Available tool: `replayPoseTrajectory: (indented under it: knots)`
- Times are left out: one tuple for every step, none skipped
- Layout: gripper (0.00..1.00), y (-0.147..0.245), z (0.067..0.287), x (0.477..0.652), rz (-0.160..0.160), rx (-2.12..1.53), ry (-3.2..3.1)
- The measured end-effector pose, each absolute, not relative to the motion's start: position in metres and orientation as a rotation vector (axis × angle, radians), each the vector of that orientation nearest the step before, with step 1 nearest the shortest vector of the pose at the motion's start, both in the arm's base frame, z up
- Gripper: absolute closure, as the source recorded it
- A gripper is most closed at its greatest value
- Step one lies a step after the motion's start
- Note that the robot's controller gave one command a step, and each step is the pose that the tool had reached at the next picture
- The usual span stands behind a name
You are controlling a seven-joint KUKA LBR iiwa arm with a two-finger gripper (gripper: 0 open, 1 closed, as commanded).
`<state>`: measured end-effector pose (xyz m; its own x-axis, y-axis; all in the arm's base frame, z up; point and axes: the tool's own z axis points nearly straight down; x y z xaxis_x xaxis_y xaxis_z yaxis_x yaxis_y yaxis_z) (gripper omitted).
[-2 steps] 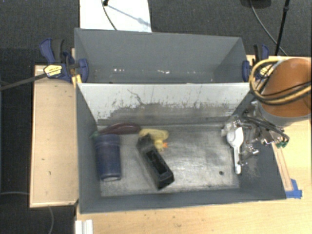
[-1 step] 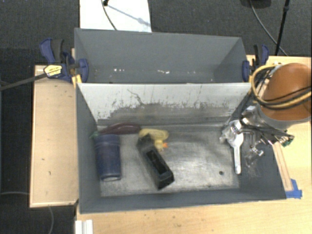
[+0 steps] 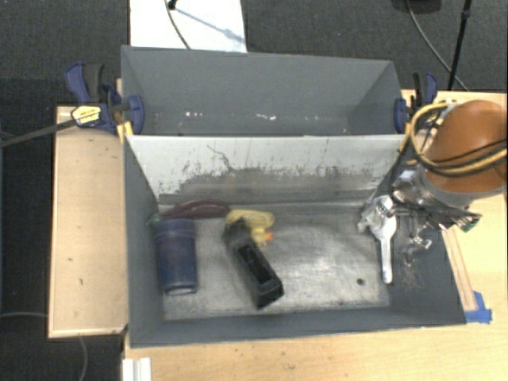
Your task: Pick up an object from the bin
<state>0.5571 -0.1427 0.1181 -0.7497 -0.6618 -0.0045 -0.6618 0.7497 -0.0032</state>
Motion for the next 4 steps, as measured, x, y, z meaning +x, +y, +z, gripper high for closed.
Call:
replayPoseTrajectory:
  knots:
    - [1.00, -0.147, 0.074, 0.551, 0.003, -1.266, 2.871]
    - [1.00, -0.147, 0.074, 0.551, 0.003, -1.266, 2.871]
    - [1.00, -0.147, 0.098, 0.543, 0.002, -1.224, 2.890]
    - [1.00, -0.152, 0.126, 0.557, -0.002, -1.187, 2.905]
